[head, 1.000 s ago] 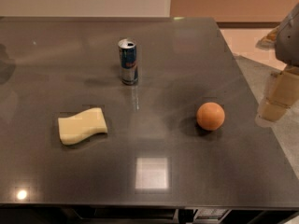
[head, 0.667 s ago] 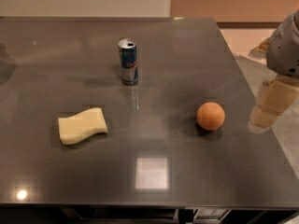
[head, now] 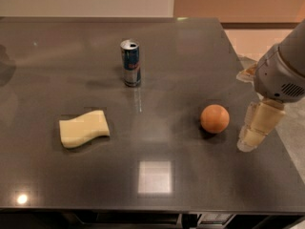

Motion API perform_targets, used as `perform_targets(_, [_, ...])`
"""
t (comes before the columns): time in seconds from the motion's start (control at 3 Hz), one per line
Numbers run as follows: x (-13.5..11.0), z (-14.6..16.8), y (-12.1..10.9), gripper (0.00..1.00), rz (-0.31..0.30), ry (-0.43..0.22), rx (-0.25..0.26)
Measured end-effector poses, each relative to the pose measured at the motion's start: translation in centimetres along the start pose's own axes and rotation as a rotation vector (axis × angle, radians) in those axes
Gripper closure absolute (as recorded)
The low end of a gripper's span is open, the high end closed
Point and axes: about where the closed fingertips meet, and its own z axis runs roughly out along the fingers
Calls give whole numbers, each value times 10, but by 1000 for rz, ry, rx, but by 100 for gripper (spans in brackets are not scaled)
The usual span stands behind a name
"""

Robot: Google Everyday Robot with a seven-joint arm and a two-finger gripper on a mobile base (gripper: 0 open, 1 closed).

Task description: Move orange near sponge

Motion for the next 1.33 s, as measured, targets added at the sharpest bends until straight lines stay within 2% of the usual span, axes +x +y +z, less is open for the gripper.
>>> perform_targets(0.67, [-2, 36, -3, 0, -9, -31, -34])
perform_targets(1.33, [-9, 56, -7, 0, -7, -52, -67])
